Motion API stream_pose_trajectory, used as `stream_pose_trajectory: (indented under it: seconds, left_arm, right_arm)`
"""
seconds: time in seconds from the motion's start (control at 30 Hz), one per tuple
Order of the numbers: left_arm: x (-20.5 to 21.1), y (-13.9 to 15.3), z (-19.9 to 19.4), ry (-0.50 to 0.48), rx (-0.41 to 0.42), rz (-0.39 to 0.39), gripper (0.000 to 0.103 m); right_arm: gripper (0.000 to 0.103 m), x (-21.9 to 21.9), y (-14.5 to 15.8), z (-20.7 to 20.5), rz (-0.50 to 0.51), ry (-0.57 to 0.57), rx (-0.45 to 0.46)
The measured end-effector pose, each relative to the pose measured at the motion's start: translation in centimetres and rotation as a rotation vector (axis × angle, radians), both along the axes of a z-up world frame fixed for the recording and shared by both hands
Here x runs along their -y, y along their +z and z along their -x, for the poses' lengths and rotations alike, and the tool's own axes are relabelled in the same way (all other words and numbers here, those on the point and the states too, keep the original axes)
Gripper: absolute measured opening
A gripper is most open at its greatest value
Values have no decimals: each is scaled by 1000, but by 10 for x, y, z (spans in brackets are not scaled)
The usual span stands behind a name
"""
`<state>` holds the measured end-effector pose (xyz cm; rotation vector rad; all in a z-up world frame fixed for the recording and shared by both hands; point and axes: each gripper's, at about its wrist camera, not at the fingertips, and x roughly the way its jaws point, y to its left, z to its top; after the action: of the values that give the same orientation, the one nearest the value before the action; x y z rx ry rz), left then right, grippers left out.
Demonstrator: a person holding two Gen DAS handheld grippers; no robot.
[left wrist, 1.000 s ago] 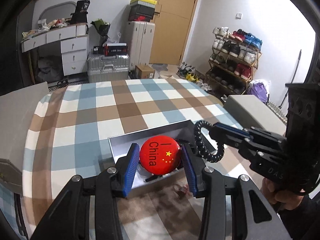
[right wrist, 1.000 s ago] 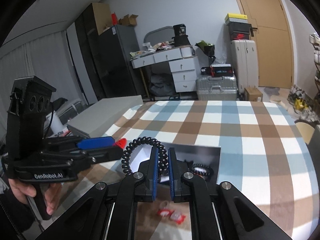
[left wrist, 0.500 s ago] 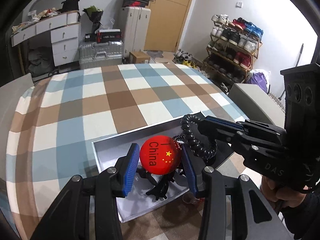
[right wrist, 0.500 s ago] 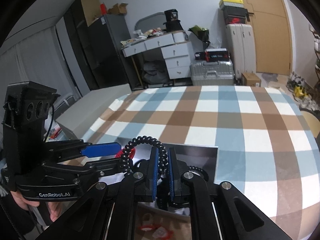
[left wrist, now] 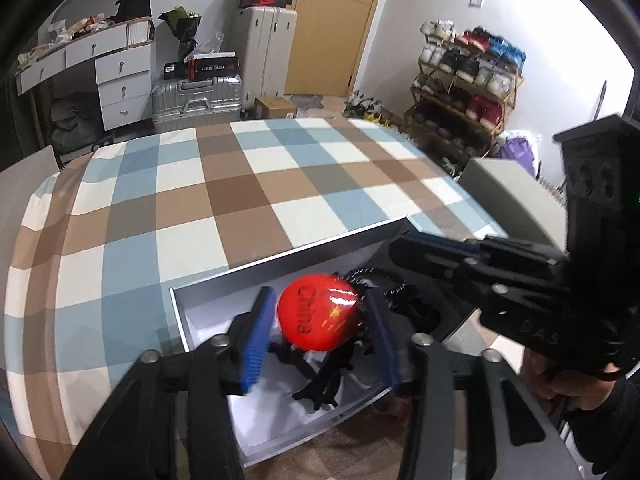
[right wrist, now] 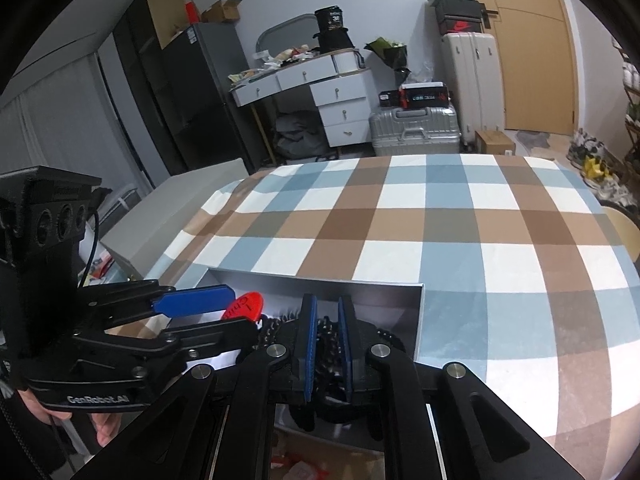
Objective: Organize jewelry
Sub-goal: 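Open both grippers to drop the badge and bracelet into the box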
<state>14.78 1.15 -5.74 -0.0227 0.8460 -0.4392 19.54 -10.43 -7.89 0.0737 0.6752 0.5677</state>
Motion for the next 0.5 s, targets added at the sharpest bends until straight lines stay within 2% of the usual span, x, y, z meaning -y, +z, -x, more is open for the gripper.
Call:
stream_pose_trajectory:
  seconds: [0.03,0.07,0.27,0.4,0.5]
  left_arm:
    - [0,-1,1,9,1,-10,60]
    - [-1,-1,1,12,2,-7,64]
    - [-3,6,13,24,36,-11,71]
    - [-4,11,21,43,55,-10,72]
    - [-3,16,27,61,73,-14,72]
  right_arm:
    - [11,0,1,1,3,0,3]
    - [11,1,1,2,9,-4,6]
    - [12,18,10,19,-32,-51,38]
    - [21,27,17,31,-42,-72,55]
    - [23,32,24,42,-52,-85,78]
